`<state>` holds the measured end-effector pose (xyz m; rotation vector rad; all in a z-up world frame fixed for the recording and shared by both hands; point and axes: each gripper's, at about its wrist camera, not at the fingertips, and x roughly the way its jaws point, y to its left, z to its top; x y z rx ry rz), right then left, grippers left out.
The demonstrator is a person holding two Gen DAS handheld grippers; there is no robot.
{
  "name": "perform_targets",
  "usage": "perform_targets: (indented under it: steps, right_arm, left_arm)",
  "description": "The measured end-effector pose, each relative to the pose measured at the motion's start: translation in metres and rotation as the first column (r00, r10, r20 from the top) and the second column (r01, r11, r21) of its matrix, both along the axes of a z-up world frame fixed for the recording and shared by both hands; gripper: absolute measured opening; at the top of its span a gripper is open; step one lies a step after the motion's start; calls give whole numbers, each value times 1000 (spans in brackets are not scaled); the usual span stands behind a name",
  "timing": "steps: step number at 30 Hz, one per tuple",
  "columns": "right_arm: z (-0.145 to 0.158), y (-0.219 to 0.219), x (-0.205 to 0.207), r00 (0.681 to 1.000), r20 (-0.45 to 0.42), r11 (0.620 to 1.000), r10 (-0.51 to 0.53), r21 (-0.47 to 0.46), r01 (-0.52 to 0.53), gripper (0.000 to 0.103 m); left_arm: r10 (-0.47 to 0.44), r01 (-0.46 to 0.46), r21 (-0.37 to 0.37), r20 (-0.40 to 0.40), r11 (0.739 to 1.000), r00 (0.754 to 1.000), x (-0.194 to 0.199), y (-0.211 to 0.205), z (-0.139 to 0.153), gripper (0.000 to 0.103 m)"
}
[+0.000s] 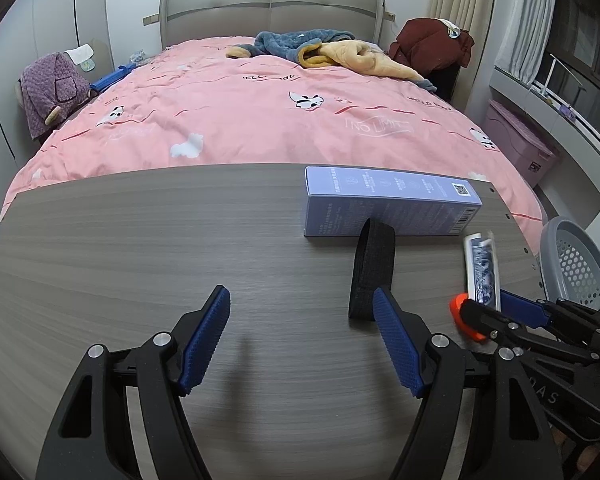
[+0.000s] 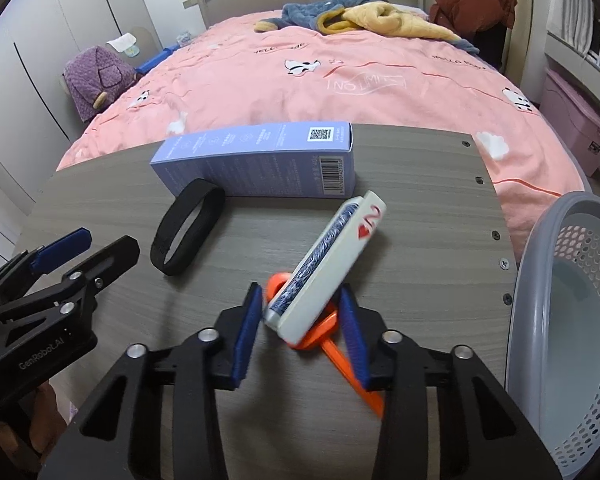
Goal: Collect trash
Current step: 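Grasp the white playing card with the right tool and lift it, then grasp the black strap with the left tool while the right holds the card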
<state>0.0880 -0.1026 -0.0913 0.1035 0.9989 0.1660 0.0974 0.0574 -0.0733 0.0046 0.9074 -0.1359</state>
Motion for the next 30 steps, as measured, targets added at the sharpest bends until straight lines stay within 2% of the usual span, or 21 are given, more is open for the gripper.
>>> perform_targets:
  steps: [6, 19, 26, 28, 30]
  right_arm:
    - [6, -3, -1, 1000, 29, 1000, 0, 12, 0, 18]
    - [19, -31, -13, 997, 62, 996, -47, 84, 41, 16]
    - [23, -45, -27, 995, 66, 993, -77, 96, 71, 16]
    - [23, -50, -30, 994, 65, 992, -86, 99, 80, 16]
    - [24, -55, -32, 993, 65, 991, -97, 101, 90, 16]
  left_arm:
    - [-7, 7, 2, -2, 1000, 1000, 0, -1, -1, 71]
    - [-59, 58, -29, -39, 998, 997, 10, -13, -10, 71]
    - [-82, 81, -19, -68, 997, 994, 27, -27, -23, 71]
    - [-83, 81, -29, -75, 996, 994, 31, -29, -25, 64]
    - [-81, 80, -19, -69, 997, 994, 32, -30, -24, 43]
